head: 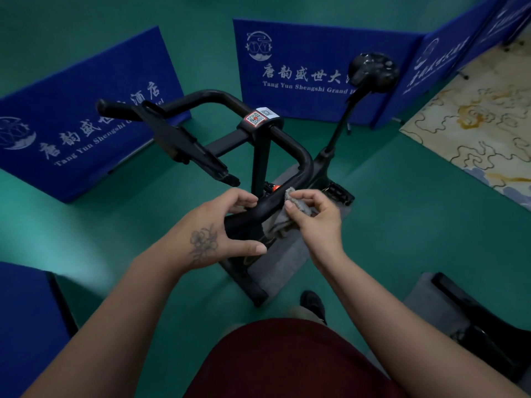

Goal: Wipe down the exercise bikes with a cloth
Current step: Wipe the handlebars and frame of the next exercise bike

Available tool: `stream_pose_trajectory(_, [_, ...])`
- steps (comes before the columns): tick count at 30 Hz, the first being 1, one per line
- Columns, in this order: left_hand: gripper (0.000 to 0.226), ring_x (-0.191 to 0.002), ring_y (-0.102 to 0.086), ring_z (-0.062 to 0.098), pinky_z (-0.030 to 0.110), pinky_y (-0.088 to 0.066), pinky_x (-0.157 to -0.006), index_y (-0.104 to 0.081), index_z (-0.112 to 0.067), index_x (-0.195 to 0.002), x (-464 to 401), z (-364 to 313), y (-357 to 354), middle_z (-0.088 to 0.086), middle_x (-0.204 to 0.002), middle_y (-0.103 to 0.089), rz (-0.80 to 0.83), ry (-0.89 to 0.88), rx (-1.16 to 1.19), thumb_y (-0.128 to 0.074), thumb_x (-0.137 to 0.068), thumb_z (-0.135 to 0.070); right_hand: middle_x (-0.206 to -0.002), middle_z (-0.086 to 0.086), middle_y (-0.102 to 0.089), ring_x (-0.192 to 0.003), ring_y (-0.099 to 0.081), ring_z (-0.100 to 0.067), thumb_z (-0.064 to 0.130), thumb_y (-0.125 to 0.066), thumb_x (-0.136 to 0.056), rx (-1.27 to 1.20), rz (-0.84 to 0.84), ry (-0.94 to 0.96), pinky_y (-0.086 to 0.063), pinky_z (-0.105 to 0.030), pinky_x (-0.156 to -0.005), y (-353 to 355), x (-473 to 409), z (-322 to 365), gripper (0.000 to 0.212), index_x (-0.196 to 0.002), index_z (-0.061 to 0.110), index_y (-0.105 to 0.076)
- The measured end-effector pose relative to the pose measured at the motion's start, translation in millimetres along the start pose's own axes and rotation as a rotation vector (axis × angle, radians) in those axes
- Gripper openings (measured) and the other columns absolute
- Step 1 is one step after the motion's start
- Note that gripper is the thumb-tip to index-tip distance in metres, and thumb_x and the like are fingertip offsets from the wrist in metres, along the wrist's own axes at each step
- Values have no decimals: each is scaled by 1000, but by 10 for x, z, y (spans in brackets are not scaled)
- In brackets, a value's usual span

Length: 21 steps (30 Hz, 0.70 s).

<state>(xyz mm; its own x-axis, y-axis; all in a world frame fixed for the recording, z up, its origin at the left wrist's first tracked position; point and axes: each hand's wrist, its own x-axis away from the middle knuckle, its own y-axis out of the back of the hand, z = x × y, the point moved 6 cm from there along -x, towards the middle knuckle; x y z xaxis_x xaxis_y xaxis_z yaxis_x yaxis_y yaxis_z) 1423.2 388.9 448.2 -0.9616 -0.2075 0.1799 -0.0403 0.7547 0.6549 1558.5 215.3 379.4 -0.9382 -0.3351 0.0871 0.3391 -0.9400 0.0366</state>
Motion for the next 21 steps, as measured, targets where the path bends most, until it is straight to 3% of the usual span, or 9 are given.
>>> stream_pose_trajectory(5, [88,-129,-53,-16,22,-43,-105,-55,-47,-133,-1,-6,1,-30,-137,-61,5,-17,-6,-84,-56,-80,-86,5,-69,-76,-61,-2,3,-80,-90,6,67,-15,-53,-21,-71,-160,224,-39,16,-96,16,-72])
stream_pose_trajectory(11, [90,-130,-52,-16,28,-43,-114,-54,-43,-135,26,-31,8,-29,-140,-60,15,-25,-9,-92,-60,-73,-89,7,-70,-78,-61,3,7,-81,-90,22,-65,5,-51,-17,-74,-51,115,27,22,-91,27,-71])
stream_pose_trajectory(16, [92,-130,-54,-13,33,-46,-114,-52,-44,-134,1,-20,8,-29,-138,-61,10,-41,-29,-87,-57,-79,-85,11,-71,-80,-65,-4,5,-81,-90,-67,50,-68,-54,-23,-73,-275,397,-20,21,-92,24,-74])
stream_pose_trajectory(19, [94,-131,-53,-13,32,-45,-115,-51,-45,-135,3,-26,13,-28,-140,-60,18,-61,-31,-84,-56,-83,-83,7,-71,-81,-66,-13,6,-81,-89,-114,100,-104,-57,-36,-77,-368,505,-35,19,-94,24,-76])
stream_pose_trajectory(21, [93,-133,-53,-10,32,-45,-115,-51,-44,-136,10,-36,20,-27,-141,-59,22,-67,-29,-86,-57,-81,-82,4,-71,-78,-66,-15,6,-82,-88,-116,89,-102,-56,-37,-74,-350,484,-10,19,-92,24,-76])
